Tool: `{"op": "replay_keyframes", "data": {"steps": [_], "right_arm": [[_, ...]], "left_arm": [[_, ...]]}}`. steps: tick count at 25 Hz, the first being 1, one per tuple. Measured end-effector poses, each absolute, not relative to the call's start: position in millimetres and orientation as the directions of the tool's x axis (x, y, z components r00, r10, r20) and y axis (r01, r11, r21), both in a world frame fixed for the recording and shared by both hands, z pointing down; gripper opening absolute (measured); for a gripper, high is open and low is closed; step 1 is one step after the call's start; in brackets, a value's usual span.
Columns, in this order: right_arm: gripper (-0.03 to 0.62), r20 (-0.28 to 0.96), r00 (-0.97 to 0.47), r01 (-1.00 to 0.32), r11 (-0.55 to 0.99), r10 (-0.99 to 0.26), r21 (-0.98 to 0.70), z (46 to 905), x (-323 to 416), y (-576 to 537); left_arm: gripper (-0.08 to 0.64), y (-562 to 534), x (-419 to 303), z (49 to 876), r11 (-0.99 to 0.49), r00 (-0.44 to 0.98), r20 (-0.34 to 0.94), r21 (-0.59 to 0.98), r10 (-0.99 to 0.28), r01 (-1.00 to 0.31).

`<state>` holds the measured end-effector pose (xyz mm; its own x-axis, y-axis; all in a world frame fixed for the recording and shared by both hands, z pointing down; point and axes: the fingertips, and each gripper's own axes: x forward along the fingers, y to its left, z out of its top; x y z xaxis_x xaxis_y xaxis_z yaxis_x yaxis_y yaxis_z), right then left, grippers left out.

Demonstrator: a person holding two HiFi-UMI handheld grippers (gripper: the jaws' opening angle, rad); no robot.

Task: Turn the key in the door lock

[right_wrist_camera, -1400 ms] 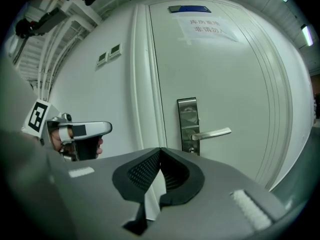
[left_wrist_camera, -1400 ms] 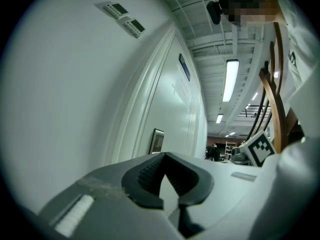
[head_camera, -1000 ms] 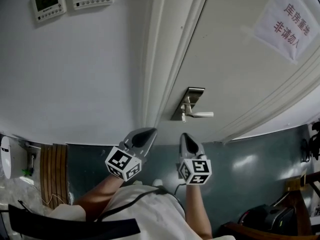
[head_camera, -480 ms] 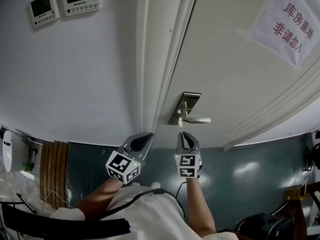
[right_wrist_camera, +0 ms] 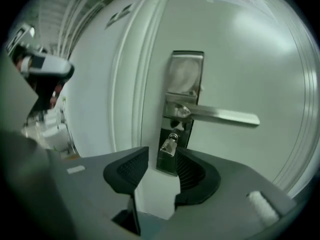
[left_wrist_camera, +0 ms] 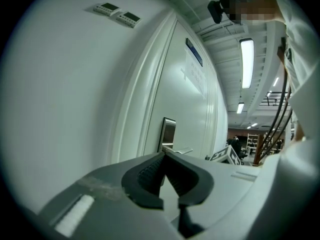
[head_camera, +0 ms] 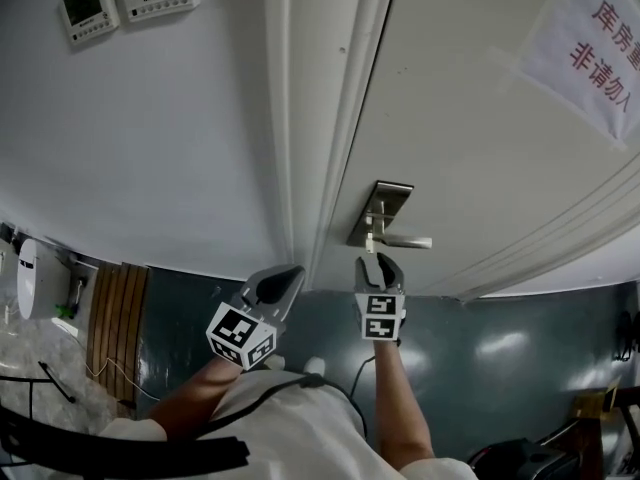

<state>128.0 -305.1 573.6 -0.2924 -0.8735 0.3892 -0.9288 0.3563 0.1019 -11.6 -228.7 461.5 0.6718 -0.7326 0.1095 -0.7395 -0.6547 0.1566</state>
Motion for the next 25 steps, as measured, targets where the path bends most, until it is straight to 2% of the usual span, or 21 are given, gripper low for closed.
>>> {"op": "replay_keyframes", "data": {"steps": [2,5,9,13,17,25], "right_arm": [[0.187,0.365,-0.358,-0.934,0.329,-0.859,-0.142,580,130,-310],[0.201,0.269,-0.463,-0.822,0.296,-0.845,-0.486,583,132,-315],[0.202,0.12,-0.56,-0.601,0.303,-0.82,-0.739,576,127,-322],[0.202,0.027,-0.571,-0.44,0.278,-0.821,-0.854,576,131,-327],[0.189,-0.116,-0.57,-0.227,0.292,-0.814,-0.929,574,135,-334],[0.09,-0.139,-0.548,-0.162,0.267,-0.825,-0.95,579,139,-335]], "left_arm": [[0.005,-228,-15,464,-0.642,0.658,0.119,0.152,-0.743,-0.752],[0.005,-227,-21,466,-0.622,0.638,0.133,0.145,-0.758,-0.769],[0.005,-226,-28,469,-0.599,0.614,0.145,0.136,-0.776,-0.789],[0.005,-224,-29,469,-0.59,0.602,0.15,0.12,-0.784,-0.798],[0.005,-225,-29,469,-0.582,0.595,0.149,0.122,-0.79,-0.804],[0.005,-226,-27,468,-0.58,0.593,0.144,0.123,-0.792,-0.805]]}}
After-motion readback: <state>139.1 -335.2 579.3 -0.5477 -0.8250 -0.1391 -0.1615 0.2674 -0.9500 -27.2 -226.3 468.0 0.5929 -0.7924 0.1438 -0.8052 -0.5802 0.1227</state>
